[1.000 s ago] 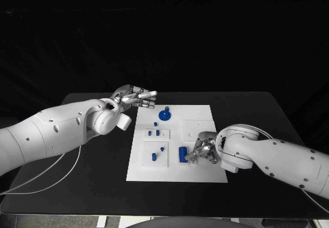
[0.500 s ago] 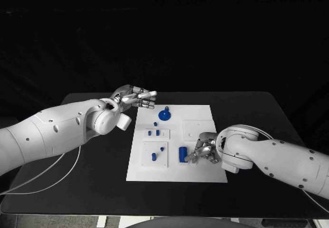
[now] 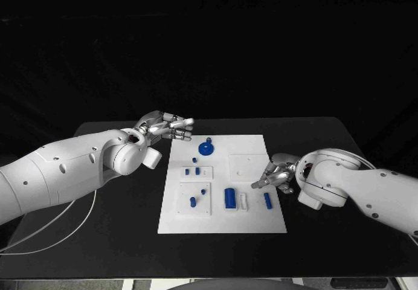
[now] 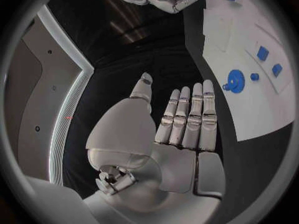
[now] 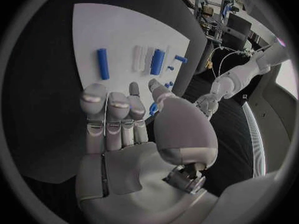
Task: Assemble the parts on the task board
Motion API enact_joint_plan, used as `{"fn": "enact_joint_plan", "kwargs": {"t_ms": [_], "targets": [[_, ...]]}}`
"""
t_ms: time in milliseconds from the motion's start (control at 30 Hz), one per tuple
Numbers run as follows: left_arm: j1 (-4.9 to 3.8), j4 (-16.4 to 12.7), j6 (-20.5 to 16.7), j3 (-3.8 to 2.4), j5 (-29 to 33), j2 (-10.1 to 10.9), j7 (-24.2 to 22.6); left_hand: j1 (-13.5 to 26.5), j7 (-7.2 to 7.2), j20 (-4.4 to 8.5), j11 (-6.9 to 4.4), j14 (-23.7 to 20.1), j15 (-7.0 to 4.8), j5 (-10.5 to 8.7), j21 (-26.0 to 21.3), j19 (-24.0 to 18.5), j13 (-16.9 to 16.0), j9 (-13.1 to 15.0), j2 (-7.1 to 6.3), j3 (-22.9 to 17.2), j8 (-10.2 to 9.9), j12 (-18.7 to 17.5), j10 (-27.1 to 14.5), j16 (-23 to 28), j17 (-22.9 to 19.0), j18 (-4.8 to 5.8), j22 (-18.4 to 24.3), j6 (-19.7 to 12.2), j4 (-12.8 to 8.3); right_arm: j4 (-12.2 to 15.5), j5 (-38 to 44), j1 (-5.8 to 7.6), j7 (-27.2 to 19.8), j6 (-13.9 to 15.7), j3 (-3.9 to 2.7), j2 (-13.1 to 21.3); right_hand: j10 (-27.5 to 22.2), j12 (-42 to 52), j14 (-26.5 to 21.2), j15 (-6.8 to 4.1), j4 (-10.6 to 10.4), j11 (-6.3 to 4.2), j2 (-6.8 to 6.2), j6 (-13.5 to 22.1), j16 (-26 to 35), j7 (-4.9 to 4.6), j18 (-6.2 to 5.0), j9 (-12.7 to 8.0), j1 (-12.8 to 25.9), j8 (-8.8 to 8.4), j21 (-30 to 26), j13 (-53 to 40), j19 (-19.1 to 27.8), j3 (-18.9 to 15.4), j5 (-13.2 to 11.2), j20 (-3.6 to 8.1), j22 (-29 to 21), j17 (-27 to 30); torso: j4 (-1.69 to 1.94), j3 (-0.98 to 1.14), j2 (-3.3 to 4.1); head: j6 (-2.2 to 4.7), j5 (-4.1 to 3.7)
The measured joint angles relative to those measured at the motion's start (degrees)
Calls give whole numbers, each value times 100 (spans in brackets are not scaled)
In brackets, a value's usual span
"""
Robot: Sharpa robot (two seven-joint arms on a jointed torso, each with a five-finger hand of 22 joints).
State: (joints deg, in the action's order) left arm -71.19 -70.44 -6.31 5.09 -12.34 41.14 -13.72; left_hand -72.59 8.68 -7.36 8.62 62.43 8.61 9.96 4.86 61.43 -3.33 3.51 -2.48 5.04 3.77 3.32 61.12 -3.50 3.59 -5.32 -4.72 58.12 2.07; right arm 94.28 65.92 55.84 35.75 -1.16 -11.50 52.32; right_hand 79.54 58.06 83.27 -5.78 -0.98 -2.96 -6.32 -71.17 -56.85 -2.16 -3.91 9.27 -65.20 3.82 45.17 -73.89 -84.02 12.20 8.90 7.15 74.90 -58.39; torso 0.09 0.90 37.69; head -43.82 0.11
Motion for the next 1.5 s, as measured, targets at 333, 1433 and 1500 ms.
{"fn": "enact_joint_plan", "kwargs": {"t_ms": [333,1433,1500], "targets": [[0,-65,-12,8,10,55,-36,0,0,0,0,0,0,0,0,0,0,0,0,0,0,0,0,0,0,0,-1,0,0,-175,61,-28,18,-273,-84,358,-20,0,-1,1,273,20,28,1,-8,-1,0,-42,-28,0,0,14,0,40,-51,0,5,-35,-33,9,-4,8,-101],[2,-37,5,107,20,39,-38,38,20,0,0,0,0,-216,0,0,0,0,-38,-15,0,0,0,0,0,0,-1,-20,112,-422,941,-184,345,-517,376,-272,-32,0,-6,6,-30,32,-222,25,-49,12,0,2698,-36,-5,45,16,0,380,-284,0,3,-104,-23,-8,-1,-20,-150],[2,-37,7,108,20,41,-37,38,21,0,0,0,0,-216,0,0,0,0,-38,-15,0,0,0,0,0,0,-1,-20,111,-455,1097,-192,341,-466,423,-327,-51,0,-6,6,106,51,-284,32,-49,10,0,3560,-97,-5,45,16,0,610,-313,0,3,-104,-23,-8,0,-21,-143]]}}
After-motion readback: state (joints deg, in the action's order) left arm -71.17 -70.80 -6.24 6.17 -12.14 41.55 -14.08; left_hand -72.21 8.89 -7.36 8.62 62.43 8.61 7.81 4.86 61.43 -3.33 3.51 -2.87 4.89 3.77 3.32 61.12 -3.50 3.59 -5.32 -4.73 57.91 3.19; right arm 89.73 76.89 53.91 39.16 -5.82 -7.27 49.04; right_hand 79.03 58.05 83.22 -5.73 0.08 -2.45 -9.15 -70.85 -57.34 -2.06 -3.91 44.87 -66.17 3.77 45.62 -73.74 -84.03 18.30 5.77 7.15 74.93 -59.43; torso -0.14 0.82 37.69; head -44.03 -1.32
